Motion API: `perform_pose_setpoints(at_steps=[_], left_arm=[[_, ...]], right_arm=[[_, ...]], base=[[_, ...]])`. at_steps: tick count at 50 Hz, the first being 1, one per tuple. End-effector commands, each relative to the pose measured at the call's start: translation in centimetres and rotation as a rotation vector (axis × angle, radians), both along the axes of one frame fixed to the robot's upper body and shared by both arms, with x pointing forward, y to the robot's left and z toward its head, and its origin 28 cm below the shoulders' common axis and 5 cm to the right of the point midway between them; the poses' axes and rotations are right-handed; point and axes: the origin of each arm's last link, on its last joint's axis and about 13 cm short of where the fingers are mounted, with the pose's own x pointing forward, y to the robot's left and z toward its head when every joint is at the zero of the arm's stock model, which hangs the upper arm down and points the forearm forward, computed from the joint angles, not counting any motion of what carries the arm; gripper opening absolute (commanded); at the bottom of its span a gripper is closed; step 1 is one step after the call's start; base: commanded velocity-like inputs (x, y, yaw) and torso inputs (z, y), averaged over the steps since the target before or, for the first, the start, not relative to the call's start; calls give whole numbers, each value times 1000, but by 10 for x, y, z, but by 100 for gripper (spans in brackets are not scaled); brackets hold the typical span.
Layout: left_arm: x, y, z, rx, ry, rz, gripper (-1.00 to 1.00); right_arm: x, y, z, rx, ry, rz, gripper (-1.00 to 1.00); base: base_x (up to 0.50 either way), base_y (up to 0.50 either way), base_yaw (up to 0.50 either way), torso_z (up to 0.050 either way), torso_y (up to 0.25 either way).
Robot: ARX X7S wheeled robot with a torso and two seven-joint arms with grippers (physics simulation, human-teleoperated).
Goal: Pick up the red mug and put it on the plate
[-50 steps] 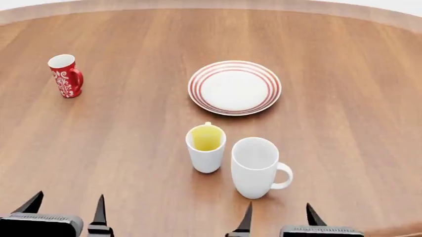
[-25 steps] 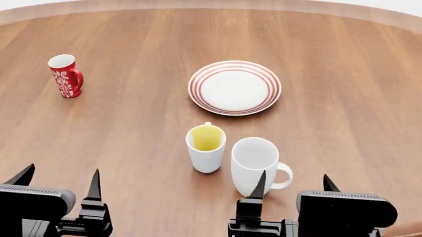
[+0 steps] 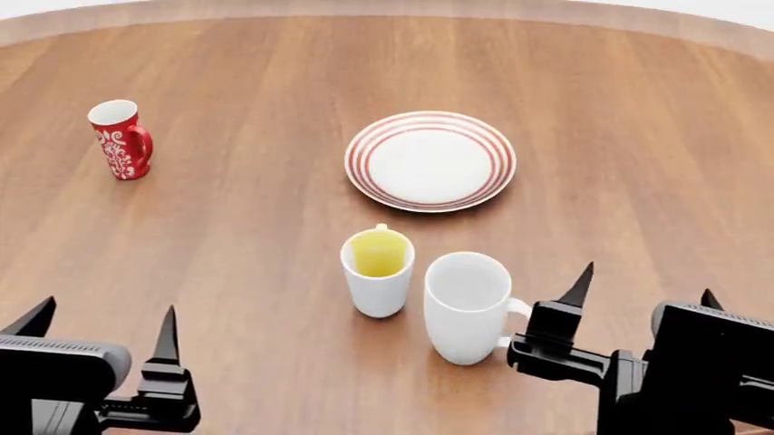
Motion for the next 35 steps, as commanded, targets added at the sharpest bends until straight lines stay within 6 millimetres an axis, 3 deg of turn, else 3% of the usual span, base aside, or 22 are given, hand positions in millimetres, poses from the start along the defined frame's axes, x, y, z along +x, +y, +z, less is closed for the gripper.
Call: perform_pose_setpoints(at_steps=[1,11,35], left_arm=[[0,2,1,-13,-6,11,100],[1,2,1,-13,-4,10,100],[1,3,-1,-14,-4,11,100]], right_arm=[[2,-7,5,38,-15,-42,100],[2,-7,5,44,-2,-34,100],[3,-4,3,31,4,-27,100]], base=[[0,0,0,0,0],[0,0,0,0,0],[500,0,0,0,0]])
